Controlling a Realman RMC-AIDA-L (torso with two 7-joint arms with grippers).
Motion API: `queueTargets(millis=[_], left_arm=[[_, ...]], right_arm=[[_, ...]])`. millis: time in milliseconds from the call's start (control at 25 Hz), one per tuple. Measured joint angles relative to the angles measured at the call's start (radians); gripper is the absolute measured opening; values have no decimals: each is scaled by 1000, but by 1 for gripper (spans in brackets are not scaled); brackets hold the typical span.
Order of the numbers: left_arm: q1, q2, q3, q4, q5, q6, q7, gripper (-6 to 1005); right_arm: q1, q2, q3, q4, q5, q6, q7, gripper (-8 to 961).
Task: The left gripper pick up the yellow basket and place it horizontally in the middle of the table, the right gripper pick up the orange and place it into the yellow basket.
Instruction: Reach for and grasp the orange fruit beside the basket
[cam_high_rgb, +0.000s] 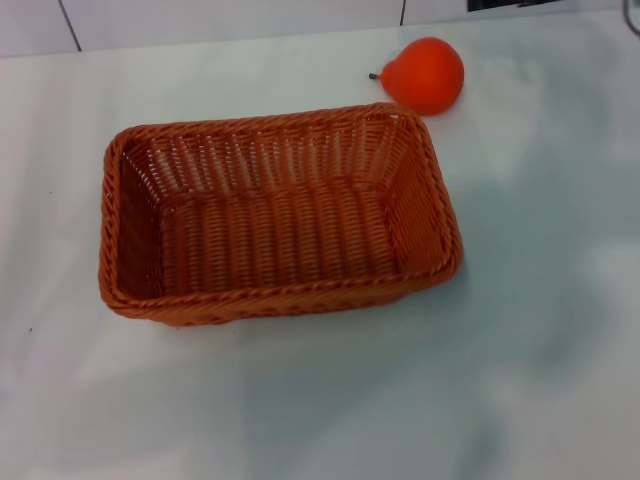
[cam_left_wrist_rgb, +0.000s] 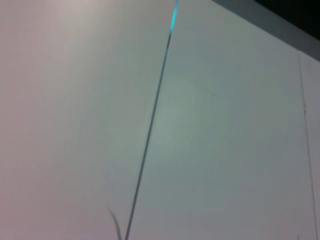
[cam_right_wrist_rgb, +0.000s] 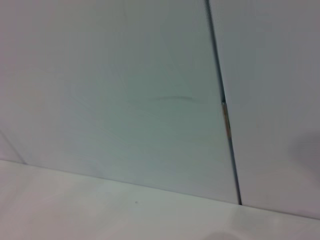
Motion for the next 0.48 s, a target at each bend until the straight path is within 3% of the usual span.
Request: queueTargets(millis=[280, 480], left_arm=[[12, 3, -4, -11, -6, 9, -3, 568], [14, 2, -6, -18, -7, 4, -2, 568]], right_arm=[[81, 49, -8, 115, -150, 139, 22, 924], [86, 95, -15, 152, -180, 244, 7, 924]])
